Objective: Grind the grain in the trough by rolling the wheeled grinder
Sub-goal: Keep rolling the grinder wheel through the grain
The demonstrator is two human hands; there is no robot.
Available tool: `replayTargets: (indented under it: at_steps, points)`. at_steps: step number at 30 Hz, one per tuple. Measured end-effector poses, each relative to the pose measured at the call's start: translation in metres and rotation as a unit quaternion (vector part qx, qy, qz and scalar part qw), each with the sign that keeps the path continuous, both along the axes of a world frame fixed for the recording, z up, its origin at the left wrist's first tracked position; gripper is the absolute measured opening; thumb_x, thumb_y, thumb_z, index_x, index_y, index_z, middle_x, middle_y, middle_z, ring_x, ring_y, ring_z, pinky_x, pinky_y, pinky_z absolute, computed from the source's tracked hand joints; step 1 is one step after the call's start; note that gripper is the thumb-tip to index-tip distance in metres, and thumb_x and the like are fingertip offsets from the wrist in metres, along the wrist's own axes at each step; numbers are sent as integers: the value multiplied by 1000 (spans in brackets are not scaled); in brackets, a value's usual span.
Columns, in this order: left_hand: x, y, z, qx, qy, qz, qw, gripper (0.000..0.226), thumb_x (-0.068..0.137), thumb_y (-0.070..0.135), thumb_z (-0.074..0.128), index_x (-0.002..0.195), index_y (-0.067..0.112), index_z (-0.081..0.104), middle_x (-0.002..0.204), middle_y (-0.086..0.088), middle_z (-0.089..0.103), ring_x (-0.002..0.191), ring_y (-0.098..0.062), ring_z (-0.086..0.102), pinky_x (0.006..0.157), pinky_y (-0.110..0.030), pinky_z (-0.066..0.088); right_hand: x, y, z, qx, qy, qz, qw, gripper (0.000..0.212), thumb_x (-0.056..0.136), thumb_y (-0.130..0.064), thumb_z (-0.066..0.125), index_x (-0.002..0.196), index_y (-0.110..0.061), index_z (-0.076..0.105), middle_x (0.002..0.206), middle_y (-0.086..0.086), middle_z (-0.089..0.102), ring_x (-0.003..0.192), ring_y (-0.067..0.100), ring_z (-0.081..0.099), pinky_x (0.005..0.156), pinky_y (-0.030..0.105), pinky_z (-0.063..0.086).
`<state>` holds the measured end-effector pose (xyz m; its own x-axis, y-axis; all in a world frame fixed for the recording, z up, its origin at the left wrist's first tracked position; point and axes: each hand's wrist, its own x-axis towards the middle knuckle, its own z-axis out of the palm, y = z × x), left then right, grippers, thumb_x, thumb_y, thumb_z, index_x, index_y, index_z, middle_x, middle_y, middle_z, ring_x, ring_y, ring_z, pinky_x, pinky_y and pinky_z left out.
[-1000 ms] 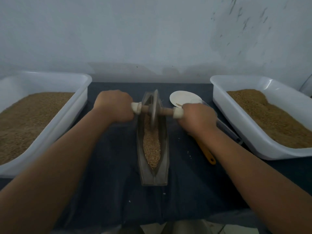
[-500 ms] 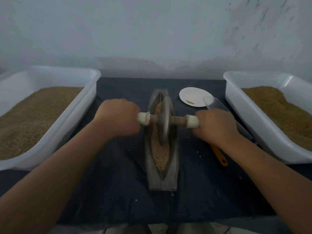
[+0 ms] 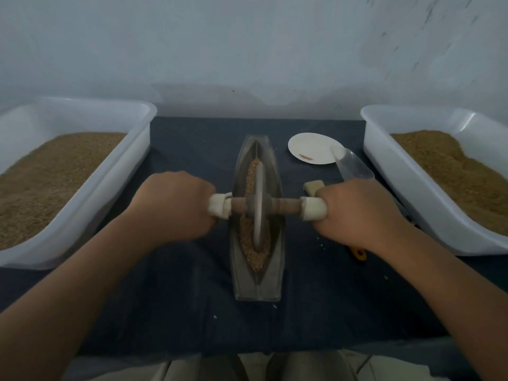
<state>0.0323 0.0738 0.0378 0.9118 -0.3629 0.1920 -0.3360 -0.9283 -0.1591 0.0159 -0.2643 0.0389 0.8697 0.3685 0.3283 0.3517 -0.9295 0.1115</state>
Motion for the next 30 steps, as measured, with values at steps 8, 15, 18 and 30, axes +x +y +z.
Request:
replayTargets:
  at_steps: [8, 15, 18, 30]
  points:
    - [76, -17, 6, -67, 69, 90, 991, 27, 76, 51, 55, 70, 26, 63, 74, 6, 65, 67, -18, 61, 61, -34, 48, 82, 39, 21, -31, -9, -117, 993, 13, 71, -18, 59, 73, -16, 46, 62, -2, 50, 52, 19, 46, 50, 27, 29]
    - [21, -1, -4, -68, 87, 38, 993, 26, 65, 55, 55, 63, 29, 58, 60, 12, 58, 57, -8, 54, 51, -26, 35, 31, 16, 18, -67, 2, -42, 997, 34, 79, -50, 65, 60, -27, 50, 56, -8, 47, 52, 12, 44, 49, 24, 20]
    - [7, 6, -6, -54, 83, 21, 995, 27, 65, 59, 51, 65, 33, 57, 60, 13, 57, 57, -6, 53, 50, -25, 32, 12, 7, 17, -62, 38, -32, 997, 35, 79, -63, 61, 61, -32, 56, 53, -12, 49, 56, 10, 53, 47, 23, 22]
    - [45, -23, 20, -1, 33, 56, 998, 21, 77, 47, 52, 71, 28, 59, 70, 8, 59, 61, -16, 54, 57, -30, 41, 58, 20, 0, -7, 13, -95, 995, 37, 92, -57, 51, 73, -25, 58, 65, -6, 55, 65, 21, 56, 52, 29, 30]
